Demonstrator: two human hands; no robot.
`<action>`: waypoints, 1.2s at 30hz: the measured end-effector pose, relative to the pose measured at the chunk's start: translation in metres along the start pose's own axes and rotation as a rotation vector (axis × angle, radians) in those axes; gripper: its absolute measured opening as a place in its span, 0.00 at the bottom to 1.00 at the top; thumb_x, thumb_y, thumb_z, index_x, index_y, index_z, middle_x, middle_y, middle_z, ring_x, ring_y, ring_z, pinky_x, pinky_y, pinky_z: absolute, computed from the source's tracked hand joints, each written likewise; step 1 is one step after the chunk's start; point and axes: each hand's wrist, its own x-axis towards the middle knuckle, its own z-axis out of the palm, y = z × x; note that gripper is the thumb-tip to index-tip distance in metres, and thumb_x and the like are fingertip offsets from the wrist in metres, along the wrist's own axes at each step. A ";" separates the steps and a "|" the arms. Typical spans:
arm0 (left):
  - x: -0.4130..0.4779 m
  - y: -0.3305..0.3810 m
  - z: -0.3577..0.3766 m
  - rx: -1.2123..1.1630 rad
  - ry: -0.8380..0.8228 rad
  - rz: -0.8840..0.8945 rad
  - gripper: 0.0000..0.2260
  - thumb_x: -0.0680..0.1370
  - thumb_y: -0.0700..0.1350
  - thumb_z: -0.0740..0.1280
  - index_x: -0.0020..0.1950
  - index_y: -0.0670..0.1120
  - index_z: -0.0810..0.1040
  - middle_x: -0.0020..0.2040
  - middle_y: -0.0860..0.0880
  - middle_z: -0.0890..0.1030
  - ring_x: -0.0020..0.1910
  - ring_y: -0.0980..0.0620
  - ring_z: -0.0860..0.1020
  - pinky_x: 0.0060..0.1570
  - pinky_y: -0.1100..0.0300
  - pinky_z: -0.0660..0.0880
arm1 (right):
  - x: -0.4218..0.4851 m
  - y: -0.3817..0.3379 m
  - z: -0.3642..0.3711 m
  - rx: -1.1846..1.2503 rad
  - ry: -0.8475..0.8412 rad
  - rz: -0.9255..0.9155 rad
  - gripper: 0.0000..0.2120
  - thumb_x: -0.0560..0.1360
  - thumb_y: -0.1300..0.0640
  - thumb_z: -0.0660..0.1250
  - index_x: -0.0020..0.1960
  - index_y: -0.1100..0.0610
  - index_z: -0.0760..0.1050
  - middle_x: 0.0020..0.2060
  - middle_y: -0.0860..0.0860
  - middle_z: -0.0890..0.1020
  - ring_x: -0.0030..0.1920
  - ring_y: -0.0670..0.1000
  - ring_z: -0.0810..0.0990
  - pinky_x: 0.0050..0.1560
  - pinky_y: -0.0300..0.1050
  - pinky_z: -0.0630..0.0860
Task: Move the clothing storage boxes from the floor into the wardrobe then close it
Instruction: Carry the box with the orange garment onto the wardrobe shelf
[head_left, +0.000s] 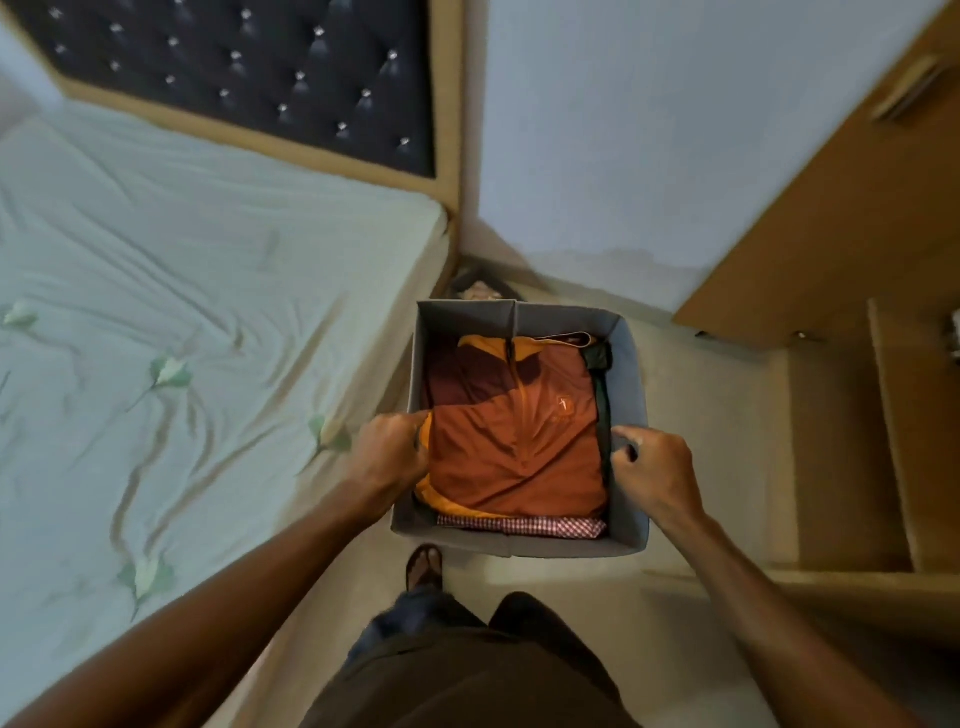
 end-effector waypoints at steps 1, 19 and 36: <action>0.017 0.010 -0.005 0.011 -0.007 0.040 0.08 0.73 0.44 0.67 0.34 0.47 0.73 0.32 0.47 0.80 0.32 0.45 0.78 0.34 0.54 0.75 | 0.007 0.005 -0.005 -0.001 0.031 0.024 0.17 0.69 0.64 0.65 0.57 0.59 0.81 0.52 0.57 0.85 0.50 0.56 0.84 0.54 0.47 0.79; 0.299 0.287 0.052 0.078 -0.086 0.400 0.07 0.75 0.42 0.64 0.38 0.50 0.75 0.32 0.51 0.81 0.33 0.48 0.80 0.35 0.54 0.79 | 0.184 0.176 -0.163 0.042 0.295 0.418 0.20 0.71 0.64 0.63 0.62 0.58 0.79 0.56 0.56 0.83 0.56 0.56 0.82 0.56 0.46 0.77; 0.468 0.573 0.131 0.102 -0.274 0.917 0.08 0.79 0.49 0.62 0.50 0.49 0.80 0.45 0.44 0.84 0.45 0.39 0.81 0.43 0.53 0.78 | 0.230 0.319 -0.283 0.108 0.575 0.886 0.22 0.74 0.64 0.64 0.67 0.54 0.74 0.30 0.49 0.79 0.27 0.43 0.70 0.28 0.36 0.64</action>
